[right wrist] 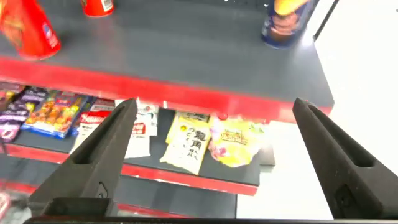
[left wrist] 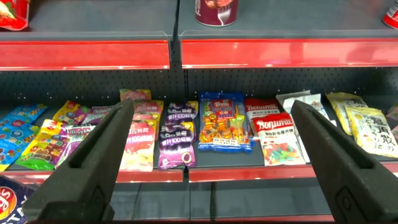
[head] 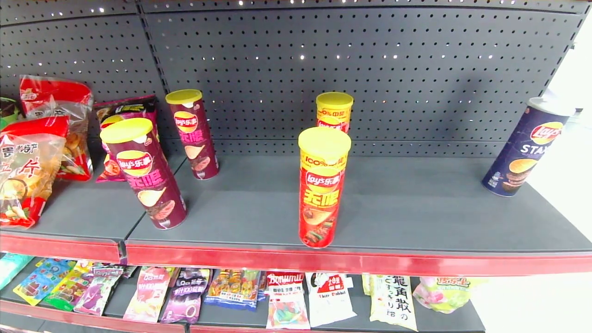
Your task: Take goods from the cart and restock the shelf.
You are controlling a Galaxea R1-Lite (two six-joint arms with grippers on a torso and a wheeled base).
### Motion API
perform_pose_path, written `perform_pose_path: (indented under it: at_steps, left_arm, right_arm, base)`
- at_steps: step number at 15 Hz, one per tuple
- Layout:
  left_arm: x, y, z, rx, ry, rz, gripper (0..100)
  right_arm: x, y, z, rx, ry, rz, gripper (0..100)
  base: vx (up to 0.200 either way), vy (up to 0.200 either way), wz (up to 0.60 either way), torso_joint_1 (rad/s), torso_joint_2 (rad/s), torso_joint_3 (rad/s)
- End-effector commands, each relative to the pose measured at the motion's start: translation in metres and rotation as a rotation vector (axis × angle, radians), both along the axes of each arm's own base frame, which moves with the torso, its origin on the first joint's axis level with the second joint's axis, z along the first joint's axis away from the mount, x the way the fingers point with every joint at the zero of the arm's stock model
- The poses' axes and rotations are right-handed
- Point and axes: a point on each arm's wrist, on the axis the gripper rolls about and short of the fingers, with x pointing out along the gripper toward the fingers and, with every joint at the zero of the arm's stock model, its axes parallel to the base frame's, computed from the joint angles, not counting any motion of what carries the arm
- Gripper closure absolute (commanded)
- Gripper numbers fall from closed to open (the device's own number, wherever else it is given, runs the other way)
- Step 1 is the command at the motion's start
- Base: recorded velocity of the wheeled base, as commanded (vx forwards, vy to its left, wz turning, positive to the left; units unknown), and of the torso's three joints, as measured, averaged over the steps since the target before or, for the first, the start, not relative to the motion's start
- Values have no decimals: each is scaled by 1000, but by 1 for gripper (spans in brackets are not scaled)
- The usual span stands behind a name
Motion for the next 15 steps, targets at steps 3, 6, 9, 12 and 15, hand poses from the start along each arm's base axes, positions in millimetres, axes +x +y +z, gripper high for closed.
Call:
perform_pose_path:
  at_steps: [3,6,9,12,15]
  left_arm:
    - [0,0,0,-1,0,1,0]
    - [0,0,0,-1,0,1,0]
    - [0,0,0,-1,0,1,0]
    - [0,0,0,-1,0,1,0]
    - [0,0,0,1,0,-1,0]
  right_arm:
    - [-18,0,-43,12,-58,-98,0]
    - [0,0,-62,40,-100,-88,0]
    - [15,0,-83,78,-165,-97,0]
    - [15,1,-89,85,-110,-60,0]
    - [15,1,-89,91,-104,-63,0]
  base:
    - [0,0,0,0,0,0]
    - [0,0,0,0,0,0]
    - [0,0,0,0,0,0]
    - [0,0,0,0,0,0]
    - [0,0,0,0,0,0]
